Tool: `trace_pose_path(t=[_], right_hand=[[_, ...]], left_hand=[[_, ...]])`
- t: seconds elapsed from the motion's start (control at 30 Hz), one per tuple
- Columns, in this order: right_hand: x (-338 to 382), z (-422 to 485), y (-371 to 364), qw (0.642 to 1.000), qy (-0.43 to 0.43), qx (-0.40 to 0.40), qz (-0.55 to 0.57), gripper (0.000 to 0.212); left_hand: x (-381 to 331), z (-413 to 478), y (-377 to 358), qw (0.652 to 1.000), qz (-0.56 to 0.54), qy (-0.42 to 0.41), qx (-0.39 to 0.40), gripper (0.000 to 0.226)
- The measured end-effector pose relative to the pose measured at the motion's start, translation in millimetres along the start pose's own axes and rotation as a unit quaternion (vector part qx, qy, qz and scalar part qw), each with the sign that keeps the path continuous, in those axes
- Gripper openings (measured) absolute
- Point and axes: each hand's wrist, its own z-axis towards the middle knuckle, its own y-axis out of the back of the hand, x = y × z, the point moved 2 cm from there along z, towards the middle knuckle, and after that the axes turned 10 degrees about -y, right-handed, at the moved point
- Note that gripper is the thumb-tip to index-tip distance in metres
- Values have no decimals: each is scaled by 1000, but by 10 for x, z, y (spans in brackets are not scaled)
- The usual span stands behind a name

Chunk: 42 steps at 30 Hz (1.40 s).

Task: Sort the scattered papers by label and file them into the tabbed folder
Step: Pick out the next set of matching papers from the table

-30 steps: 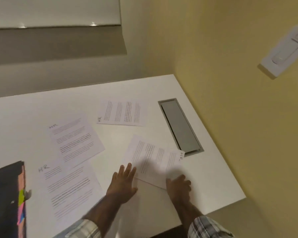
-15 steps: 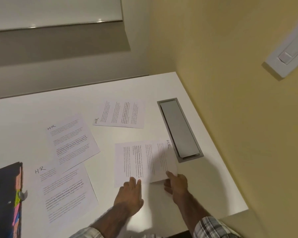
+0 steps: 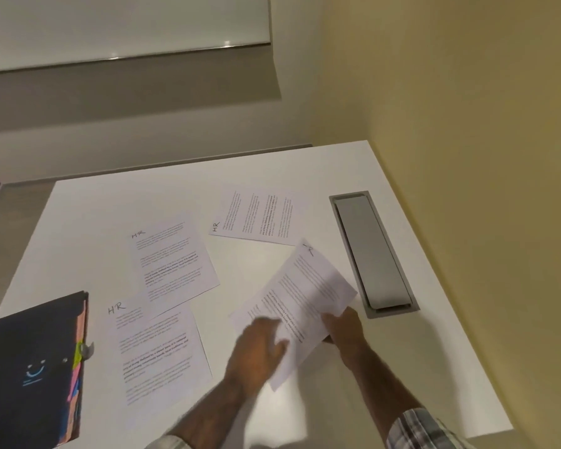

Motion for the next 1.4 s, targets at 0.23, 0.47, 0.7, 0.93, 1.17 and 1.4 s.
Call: trace_pose_path(t=[0.23,0.47,0.7,0.93,1.17,1.4], right_hand=[[598,-214,89,978,55,189,-65,50],[673,-382,-402,983,36,173,-50,30],[628,-452,-742,989,62,108,-84,9],[689,-302,-565,988,55,22,-139,16],[625,-284,-365,990,40,12,-135,22],[564,-284,-365,994,22,6,-110,12]], left_hand=[[375,111,1019,940,-297,141,-91,53],[596,-111,1158,843,-485,148,-181,18],[1154,-255,1204,856,-328,284,-281,34],[2007,43,1299,886,-134,388,-217,68],[2281,431,1318,871,-1,451,-196,108],[2431,498,1311,860,-35,470,-195,96]])
